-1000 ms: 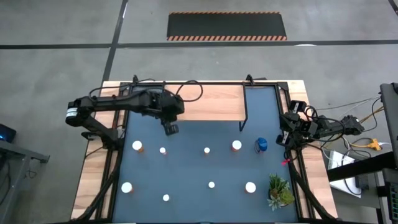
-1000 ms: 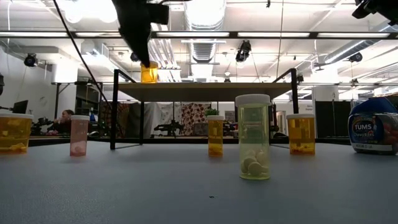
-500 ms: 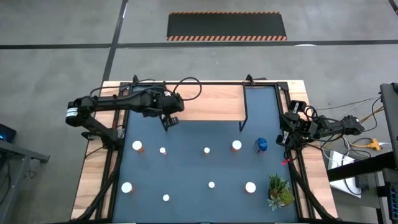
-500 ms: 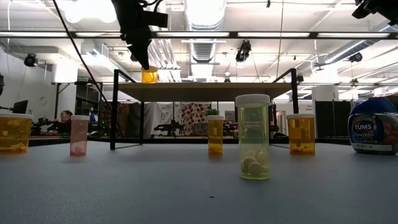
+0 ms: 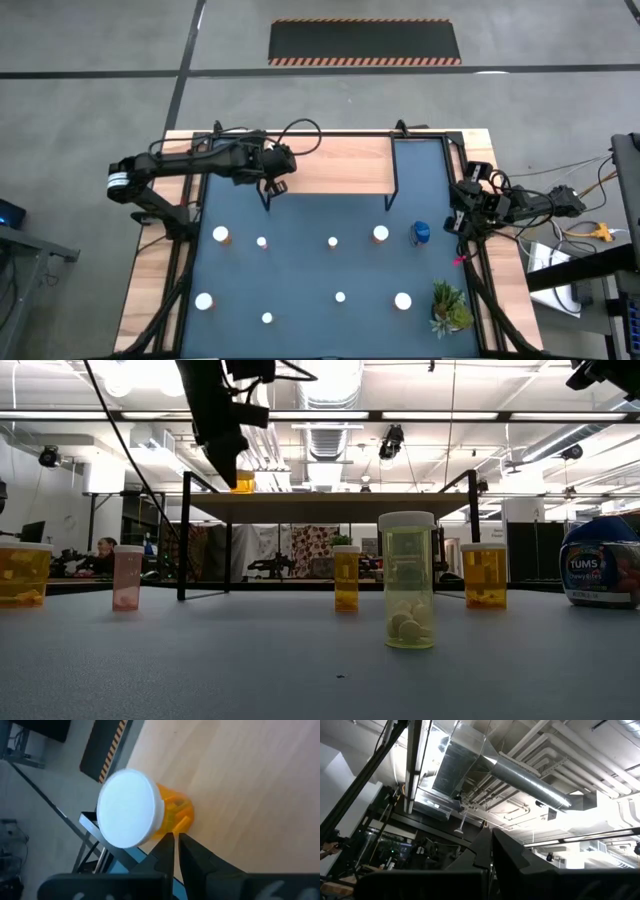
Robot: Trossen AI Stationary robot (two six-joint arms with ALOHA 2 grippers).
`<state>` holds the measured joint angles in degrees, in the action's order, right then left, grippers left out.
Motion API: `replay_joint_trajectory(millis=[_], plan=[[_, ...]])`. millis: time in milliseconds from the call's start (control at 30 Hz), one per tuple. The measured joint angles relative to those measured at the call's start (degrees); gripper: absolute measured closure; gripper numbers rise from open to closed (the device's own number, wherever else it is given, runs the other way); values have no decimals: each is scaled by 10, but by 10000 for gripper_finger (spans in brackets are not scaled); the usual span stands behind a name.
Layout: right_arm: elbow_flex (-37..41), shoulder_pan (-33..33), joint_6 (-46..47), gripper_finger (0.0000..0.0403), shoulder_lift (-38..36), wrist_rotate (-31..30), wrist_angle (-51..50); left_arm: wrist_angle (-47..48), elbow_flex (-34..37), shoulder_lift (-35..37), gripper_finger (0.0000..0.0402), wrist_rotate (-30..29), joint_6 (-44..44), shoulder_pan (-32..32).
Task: Pick and place medicine bottles onto shelf by color
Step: Put the large orange pill bottle on the shelf
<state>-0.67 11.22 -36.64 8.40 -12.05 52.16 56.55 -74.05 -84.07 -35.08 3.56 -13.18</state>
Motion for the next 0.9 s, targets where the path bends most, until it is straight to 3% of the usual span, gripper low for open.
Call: replay_joint_trajectory(millis=[367,433,533,600,733,900], plan=[[0,0,0,394,0,0,-1,-34,23,2,393,-26,3,-29],[0,0,0,394,0,0,-1,-33,18,3,393,1,4,-26],[0,0,-1,394,0,0,-1,-58,14,7,393,101,-1,-24],[0,0,-4,394,0,0,-1,-102,20,7,393,136,-13,-24],[0,0,-9,394,0,0,-4,-170,36,7,393,121,-41,-29],[0,0,-10,394,0,0,-5,-179,36,7,393,16,-40,-38]])
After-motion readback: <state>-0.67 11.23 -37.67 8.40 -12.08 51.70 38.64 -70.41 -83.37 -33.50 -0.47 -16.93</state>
